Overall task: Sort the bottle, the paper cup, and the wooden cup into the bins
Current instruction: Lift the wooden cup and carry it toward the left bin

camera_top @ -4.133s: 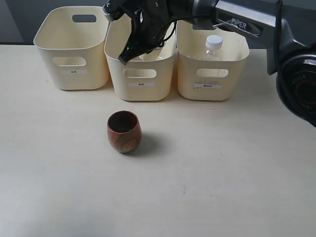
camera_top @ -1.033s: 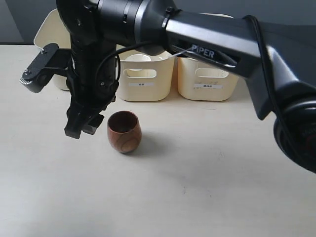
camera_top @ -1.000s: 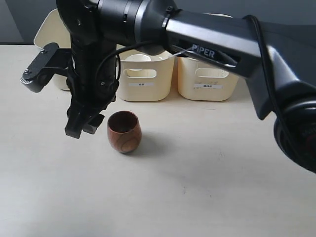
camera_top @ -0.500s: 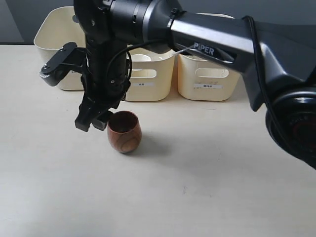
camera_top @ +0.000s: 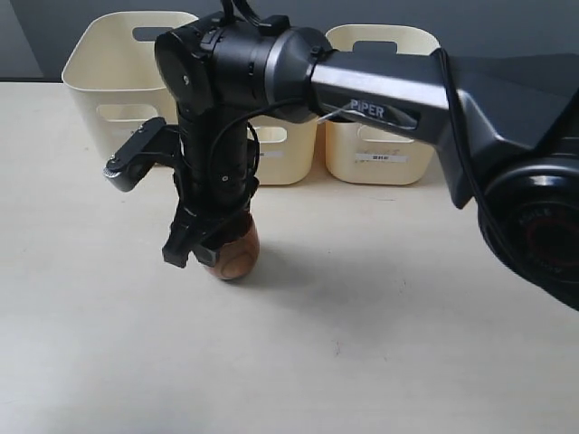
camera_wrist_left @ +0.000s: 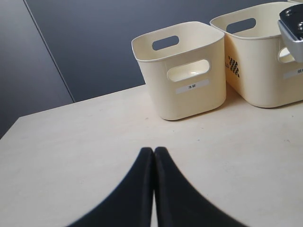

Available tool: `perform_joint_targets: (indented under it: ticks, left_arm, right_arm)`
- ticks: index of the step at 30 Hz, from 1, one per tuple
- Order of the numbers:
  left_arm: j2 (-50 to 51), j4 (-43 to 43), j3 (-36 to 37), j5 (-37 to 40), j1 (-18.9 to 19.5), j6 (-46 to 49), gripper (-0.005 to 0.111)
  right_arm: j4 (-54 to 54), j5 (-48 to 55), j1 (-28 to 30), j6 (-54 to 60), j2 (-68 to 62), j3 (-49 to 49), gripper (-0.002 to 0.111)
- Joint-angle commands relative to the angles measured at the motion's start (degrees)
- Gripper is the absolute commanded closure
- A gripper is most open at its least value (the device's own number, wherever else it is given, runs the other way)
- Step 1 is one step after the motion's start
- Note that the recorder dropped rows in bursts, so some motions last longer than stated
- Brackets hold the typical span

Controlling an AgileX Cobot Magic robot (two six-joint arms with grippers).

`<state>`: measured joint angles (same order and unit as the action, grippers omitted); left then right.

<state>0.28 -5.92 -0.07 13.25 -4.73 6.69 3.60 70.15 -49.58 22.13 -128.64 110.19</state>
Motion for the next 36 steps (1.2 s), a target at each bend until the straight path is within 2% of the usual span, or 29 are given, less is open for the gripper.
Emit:
perform_joint_targets:
  ticks: [1, 8, 10, 12, 16, 31, 36]
  left_arm:
    - [-0.28, -0.17, 0.07, -0.38, 0.18, -0.11, 0.107]
    - [-0.28, -0.17, 0.07, -0.38, 0.18, -0.11, 0.107]
    - [-0.28, -0.17, 0.07, -0.38, 0.18, -0.11, 0.107]
    - [-0.28, -0.17, 0.07, -0.38, 0.18, -0.11, 0.107]
    - [-0.28, -0.17, 0.07, -0.38, 0.18, -0.11, 0.107]
    - [-0.28, -0.17, 0.07, -0.38, 0.18, -0.11, 0.107]
    - [-0.28, -0.17, 0.07, -0.37, 0.18, -0.11, 0.107]
  right_arm:
    - [-0.11, -0.18, 0.41, -0.06, 0.08, -0.23, 0.053]
    - [-0.11, -0.18, 0.41, 0.32, -0.41, -0.23, 0.053]
    - [-0.11, -0.18, 0.41, 0.32, -0.92, -0.23, 0.058]
    - [-0.34, -0.18, 0.41, 1.02, -1.82, -0.23, 0.070]
    - [-0.56, -0.18, 0.41, 4.11, -1.59, -0.23, 0.109]
    - [-0.68, -0.18, -0.48, 6.42, 8.74, -0.23, 0.108]
    - [-0.81, -9.84, -0.81, 6.42, 13.48, -0.23, 0.108]
